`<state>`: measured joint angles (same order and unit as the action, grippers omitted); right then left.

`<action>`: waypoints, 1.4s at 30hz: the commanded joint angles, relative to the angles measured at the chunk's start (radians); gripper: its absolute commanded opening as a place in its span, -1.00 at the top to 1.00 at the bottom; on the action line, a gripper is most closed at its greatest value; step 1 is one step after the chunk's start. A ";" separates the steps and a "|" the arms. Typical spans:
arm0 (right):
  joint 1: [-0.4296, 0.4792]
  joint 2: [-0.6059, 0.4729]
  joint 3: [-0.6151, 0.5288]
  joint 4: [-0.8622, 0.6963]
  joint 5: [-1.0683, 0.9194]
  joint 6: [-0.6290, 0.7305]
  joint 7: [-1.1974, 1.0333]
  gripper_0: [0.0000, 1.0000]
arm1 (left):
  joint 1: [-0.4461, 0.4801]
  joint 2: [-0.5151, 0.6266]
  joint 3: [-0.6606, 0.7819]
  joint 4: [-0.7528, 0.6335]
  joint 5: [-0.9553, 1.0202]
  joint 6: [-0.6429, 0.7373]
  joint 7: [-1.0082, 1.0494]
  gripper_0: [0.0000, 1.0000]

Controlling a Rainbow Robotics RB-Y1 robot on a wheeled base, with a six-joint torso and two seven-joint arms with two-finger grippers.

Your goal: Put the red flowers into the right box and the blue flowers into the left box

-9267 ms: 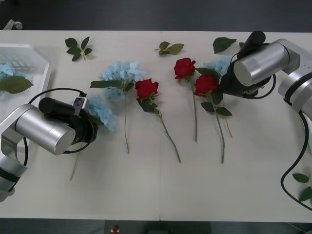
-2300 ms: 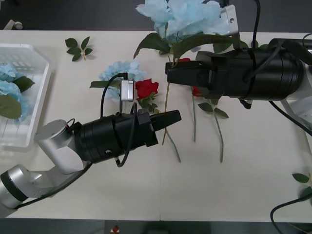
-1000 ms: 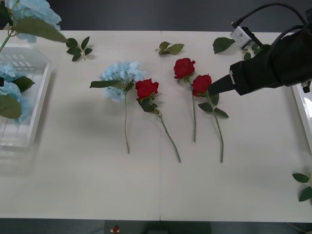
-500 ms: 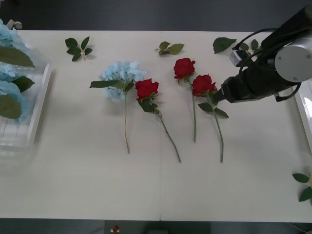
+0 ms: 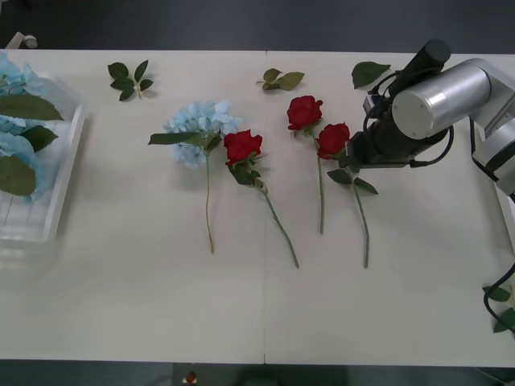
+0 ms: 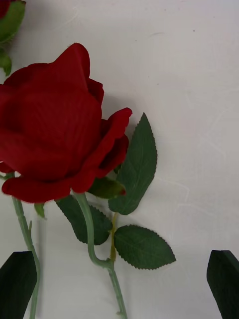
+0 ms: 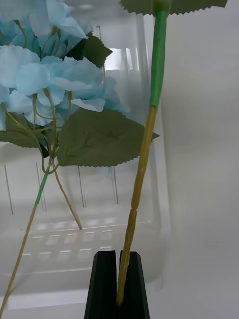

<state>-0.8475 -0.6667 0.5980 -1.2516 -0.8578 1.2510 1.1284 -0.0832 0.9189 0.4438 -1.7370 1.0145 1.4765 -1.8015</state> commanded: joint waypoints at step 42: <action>-0.133 0.108 0.132 0.261 0.016 -0.137 -0.001 1.00 | -0.013 -0.100 0.210 0.151 -0.175 -0.340 -0.125 1.00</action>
<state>-0.9308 -0.5485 0.7320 -0.9836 -0.8297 1.1202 1.1285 -0.0706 0.7969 0.6627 -1.5700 0.8616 1.1512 -1.9626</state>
